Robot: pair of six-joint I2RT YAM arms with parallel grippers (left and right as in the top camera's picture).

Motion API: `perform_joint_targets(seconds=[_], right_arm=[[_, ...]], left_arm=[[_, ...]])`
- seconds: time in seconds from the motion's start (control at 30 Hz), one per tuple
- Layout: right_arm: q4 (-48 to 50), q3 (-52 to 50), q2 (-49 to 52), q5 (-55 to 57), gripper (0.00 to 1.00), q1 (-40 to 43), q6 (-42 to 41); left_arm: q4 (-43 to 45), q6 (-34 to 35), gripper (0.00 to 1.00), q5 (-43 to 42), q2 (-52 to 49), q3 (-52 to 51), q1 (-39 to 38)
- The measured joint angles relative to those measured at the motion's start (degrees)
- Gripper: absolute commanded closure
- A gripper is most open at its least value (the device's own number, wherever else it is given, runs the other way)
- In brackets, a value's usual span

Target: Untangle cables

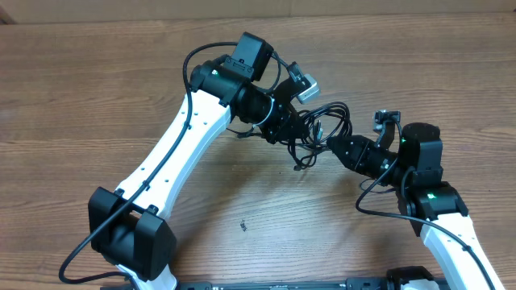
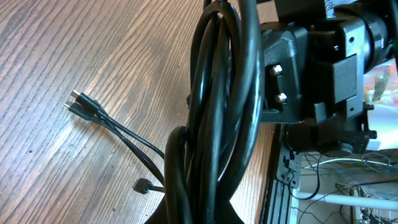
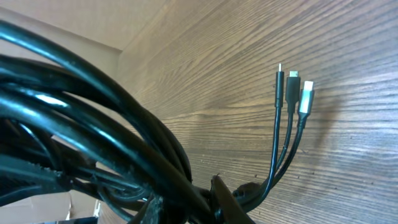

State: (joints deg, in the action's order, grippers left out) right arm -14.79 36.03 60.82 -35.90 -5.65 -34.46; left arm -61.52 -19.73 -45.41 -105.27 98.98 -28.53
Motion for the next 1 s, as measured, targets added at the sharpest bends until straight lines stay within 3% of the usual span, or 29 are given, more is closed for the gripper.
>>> perform_joint_targets(seconds=[0.1,0.3,0.43,0.63,0.73,0.83,1.0], right_arm=[[-0.09,0.00,0.00,0.15,0.96,0.04,-0.26],[-1.55,0.00,0.11,0.96,0.96,-0.15,-0.24],[-1.55,0.00,0.11,1.22,0.94,-0.42,-0.26],[-2.36,0.00,0.11,3.74,0.69,0.00,-0.07],[-2.45,0.00,0.11,4.48,0.65,0.02,-0.02],[-2.45,0.00,0.11,4.79,0.65,0.02,-0.02],[3.02,0.00,0.11,-0.96,0.65,0.02,-2.38]], left_arm=[[0.04,0.02,0.96,2.56,0.00,0.00,0.00],[0.31,3.28,0.96,15.43,0.04,0.00,-1.79],[0.26,4.37,0.96,18.32,0.04,0.00,-2.21],[-0.20,4.76,0.95,24.57,0.04,0.00,-1.42],[-0.17,4.76,0.96,28.20,0.04,0.00,-0.66],[-0.11,4.85,0.96,29.35,0.07,0.00,-0.61],[5.77,7.85,0.96,22.67,0.04,0.00,-0.63]])
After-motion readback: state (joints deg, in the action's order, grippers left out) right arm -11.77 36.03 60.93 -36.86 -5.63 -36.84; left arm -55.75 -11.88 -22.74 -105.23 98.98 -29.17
